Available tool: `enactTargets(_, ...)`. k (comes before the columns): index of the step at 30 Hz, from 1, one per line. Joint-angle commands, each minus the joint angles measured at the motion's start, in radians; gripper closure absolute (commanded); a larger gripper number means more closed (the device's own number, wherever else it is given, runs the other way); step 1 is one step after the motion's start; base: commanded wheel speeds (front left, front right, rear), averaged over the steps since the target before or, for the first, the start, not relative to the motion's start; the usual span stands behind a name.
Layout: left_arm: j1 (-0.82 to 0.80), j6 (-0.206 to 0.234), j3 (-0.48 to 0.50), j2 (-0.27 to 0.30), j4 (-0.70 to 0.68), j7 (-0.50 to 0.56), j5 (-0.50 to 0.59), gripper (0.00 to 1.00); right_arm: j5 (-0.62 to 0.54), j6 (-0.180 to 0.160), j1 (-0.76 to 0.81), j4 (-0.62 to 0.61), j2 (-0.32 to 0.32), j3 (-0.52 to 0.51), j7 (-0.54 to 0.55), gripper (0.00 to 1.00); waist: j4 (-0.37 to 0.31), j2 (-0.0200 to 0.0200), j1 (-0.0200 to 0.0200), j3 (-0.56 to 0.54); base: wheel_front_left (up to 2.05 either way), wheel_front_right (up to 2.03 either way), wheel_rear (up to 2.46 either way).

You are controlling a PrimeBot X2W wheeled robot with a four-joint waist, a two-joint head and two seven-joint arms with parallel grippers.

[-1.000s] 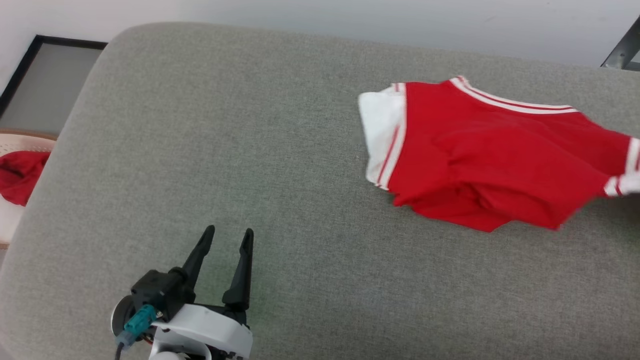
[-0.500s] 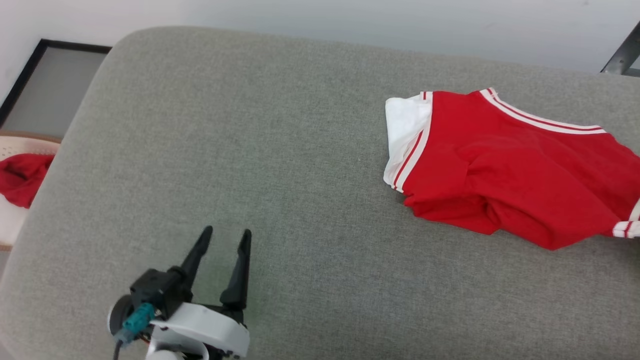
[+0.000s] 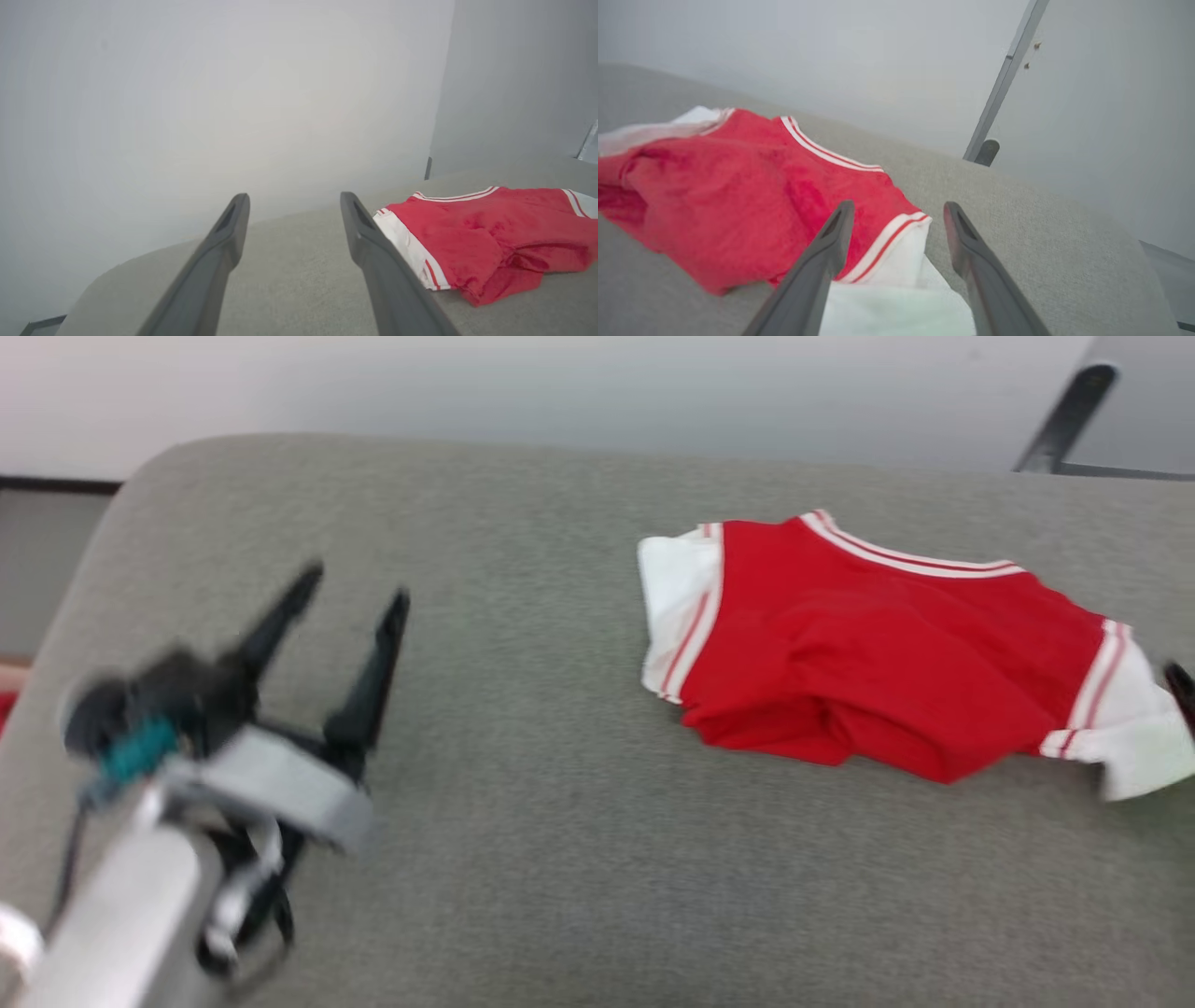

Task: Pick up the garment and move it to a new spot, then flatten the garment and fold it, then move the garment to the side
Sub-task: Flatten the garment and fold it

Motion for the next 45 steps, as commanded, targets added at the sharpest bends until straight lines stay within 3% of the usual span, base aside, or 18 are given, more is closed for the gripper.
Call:
enactTargets(1,-0.053,-0.018,-0.004,0.018,-0.001,0.025,0.009,0.00,0.019,-0.001,0.030,-0.041,0.042,-0.043,-0.029,0.00,-0.050,-0.0001,0.0000,-0.007,0.00,0.00,0.00)
enactTargets(5,-0.206,-0.087,-0.010,0.021,0.048,0.120,-0.045,0.00,0.013,-0.001,0.089,-0.170,0.171,-0.110,-0.076,0.00,-0.108,-0.0001,0.0000,0.006,0.00,0.00,0.00)
enactTargets(7,-0.276,-0.125,-0.019,-0.014,0.104,0.176,-0.115,0.00,-0.005,-0.001,0.116,-0.221,0.244,-0.132,-0.091,0.00,-0.132,-0.0001,0.0000,0.017,0.00,0.00,0.00)
enactTargets(10,-0.403,-0.161,-0.063,-0.012,0.214,0.262,-0.126,0.00,-0.035,-0.001,0.152,-0.280,0.335,-0.144,-0.097,0.00,-0.170,-0.0001,0.0000,0.045,0.00,0.00,0.00)
enactTargets(16,-0.629,-0.191,-0.204,-0.067,0.479,0.472,-0.192,0.00,-0.089,-0.001,0.179,-0.344,0.446,-0.154,-0.092,0.00,-0.241,-0.0001,0.0000,0.119,0.00,0.00,0.00)
enactTargets(18,-0.687,-0.192,-0.265,-0.091,0.556,0.556,-0.222,0.00,-0.098,-0.001,0.173,-0.356,0.464,-0.150,-0.093,0.00,-0.267,-0.0001,0.0000,0.143,0.00,0.00,0.00)
enactTargets(25,-0.815,-0.191,-0.450,-0.091,0.712,0.789,-0.340,0.00,-0.143,-0.001,0.140,-0.358,0.507,-0.128,-0.105,0.00,-0.347,-0.0001,0.0000,0.214,0.00,0.00,0.00)
enactTargets(33,-0.865,-0.191,-0.539,-0.080,0.794,0.830,-0.418,0.00,-0.153,-0.001,0.127,-0.330,0.526,-0.113,-0.124,0.00,-0.369,-0.0001,0.0000,0.236,0.00,0.00,0.00)
enactTargets(40,-0.886,-0.191,-0.609,-0.068,0.832,0.792,-0.436,0.00,-0.160,-0.001,0.107,-0.321,0.521,-0.100,-0.128,0.00,-0.360,-0.0001,0.0000,0.244,0.00,0.00,0.00)
enactTargets(41,-0.892,-0.191,-0.613,-0.068,0.834,0.785,-0.443,0.09,-0.160,-0.001,0.105,-0.320,0.520,-0.100,-0.128,0.00,-0.358,-0.0001,0.0000,0.243,0.00,0.00,0.00)
enactTargets(43,-0.902,-0.191,-0.622,-0.073,0.837,0.774,-0.461,0.49,-0.162,-0.001,0.107,-0.317,0.518,-0.099,-0.129,0.00,-0.353,-0.0001,0.0000,0.241,0.00,0.00,0.00)
enactTargets(45,-0.907,-0.191,-0.635,-0.075,0.840,0.771,-0.474,0.58,-0.165,-0.001,0.107,-0.316,0.515,-0.095,-0.128,0.00,-0.346,-0.0001,0.0000,0.238,0.00,0.00,0.00)
